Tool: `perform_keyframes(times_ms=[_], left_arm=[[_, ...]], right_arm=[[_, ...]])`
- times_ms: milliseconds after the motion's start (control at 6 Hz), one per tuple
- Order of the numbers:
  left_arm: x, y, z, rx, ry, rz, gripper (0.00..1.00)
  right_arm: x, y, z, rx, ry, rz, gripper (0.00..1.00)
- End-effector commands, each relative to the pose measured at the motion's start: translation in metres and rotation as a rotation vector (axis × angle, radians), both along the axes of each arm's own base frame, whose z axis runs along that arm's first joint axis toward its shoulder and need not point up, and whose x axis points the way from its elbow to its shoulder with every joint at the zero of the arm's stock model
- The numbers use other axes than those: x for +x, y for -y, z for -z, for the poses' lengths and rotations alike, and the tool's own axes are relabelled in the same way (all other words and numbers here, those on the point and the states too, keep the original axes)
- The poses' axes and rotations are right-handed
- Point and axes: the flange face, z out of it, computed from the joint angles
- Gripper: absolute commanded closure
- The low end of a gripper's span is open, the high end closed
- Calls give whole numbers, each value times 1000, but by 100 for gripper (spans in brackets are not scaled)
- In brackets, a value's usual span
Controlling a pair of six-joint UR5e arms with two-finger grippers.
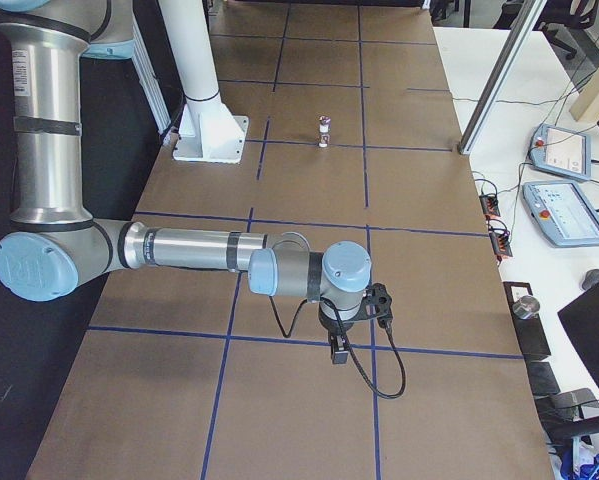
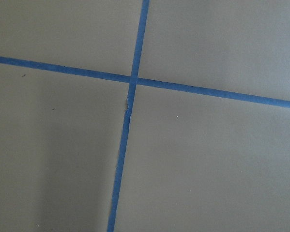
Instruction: Assemble PPR valve and pipe with both arms
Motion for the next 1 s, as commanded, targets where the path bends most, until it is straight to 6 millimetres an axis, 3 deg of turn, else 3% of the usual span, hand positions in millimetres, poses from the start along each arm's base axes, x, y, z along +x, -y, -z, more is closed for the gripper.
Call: perform_keyframes(times_ms=[0, 500, 833], left_arm=[[0, -6, 0, -1, 0, 1, 0], [0, -7, -1, -4, -2, 1, 0], [0, -4, 12, 22, -1, 2, 0]], right_arm=[[0, -1, 0, 0, 2, 0, 0], [-1, -8, -8, 3, 5, 5, 0], [-1, -8, -9, 7, 5, 11, 0]])
